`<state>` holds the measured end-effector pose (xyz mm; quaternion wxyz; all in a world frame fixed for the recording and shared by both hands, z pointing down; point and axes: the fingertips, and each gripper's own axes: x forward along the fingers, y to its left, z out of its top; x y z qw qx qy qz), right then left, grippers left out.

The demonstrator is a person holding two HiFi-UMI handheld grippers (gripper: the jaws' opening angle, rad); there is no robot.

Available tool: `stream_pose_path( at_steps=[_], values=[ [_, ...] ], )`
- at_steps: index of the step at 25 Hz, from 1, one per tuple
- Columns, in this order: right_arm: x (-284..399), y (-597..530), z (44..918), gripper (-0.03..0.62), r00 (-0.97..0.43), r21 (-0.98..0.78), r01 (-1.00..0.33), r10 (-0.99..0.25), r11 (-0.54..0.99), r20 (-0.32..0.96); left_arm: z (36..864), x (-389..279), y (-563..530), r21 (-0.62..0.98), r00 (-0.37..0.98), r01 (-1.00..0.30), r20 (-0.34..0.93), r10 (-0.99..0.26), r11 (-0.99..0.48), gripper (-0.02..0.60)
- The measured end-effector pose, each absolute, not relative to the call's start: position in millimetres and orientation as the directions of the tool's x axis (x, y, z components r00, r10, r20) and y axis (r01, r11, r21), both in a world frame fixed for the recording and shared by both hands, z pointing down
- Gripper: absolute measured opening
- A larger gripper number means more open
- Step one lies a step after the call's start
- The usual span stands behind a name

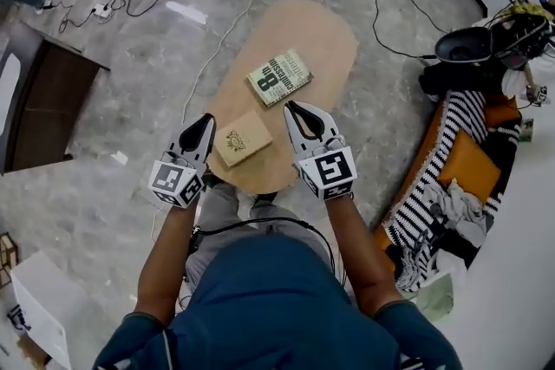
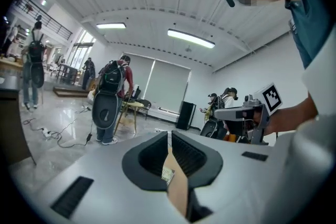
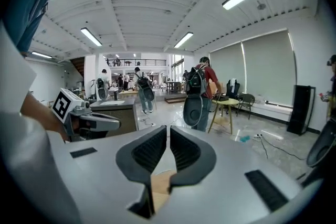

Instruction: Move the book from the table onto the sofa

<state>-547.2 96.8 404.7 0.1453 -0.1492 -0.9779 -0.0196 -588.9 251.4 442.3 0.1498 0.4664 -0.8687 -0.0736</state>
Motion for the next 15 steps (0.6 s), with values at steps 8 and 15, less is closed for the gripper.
stream_pose_path(
  at_steps=[8,15],
  values=[
    [-583,116,524,0.076,-0.835,-0.047,0.344,0.328,0.938,0.442,584,-604,295,0.376,-0.546,-0.640,0.391,-0.741,0.670,0.119],
    [-603,125,665,0.175,-0.725,-0.129,0.333,0.341,0.934,0.599,716,-607,310,0.423,-0.483,-0.530,0.562,-0.672,0.735,0.288]
  ],
)
